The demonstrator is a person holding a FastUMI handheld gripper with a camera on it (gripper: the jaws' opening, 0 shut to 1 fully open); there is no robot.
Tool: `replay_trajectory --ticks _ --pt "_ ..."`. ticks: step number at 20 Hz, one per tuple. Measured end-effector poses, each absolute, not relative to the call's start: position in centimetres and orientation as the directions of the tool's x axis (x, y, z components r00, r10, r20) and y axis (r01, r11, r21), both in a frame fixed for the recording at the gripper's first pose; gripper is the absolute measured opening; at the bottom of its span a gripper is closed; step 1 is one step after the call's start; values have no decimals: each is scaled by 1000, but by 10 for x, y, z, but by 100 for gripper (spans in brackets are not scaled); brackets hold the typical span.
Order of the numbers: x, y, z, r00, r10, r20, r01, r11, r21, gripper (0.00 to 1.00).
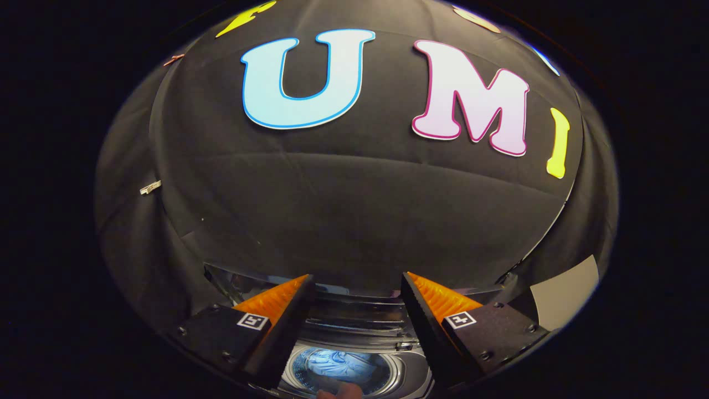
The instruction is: Put the clothes into the washing machine and then close the washing machine lid.
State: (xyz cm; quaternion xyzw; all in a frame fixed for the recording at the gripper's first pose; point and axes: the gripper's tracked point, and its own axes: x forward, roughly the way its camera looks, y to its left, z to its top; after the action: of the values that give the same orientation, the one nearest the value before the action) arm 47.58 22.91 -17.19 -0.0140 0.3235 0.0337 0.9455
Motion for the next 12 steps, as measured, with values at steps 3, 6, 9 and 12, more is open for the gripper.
replay_trajectory --ticks 3,6,9,12 --pt "488 226 -157 824 38 -565 -54 998 -12 99" --pt "477 225 -178 772 36 -635 -41 999 7 99" --pt "484 228 -186 793 85 -603 -40 995 88 100" --pt "480 230 -181 799 103 -593 -58 994 94 100"
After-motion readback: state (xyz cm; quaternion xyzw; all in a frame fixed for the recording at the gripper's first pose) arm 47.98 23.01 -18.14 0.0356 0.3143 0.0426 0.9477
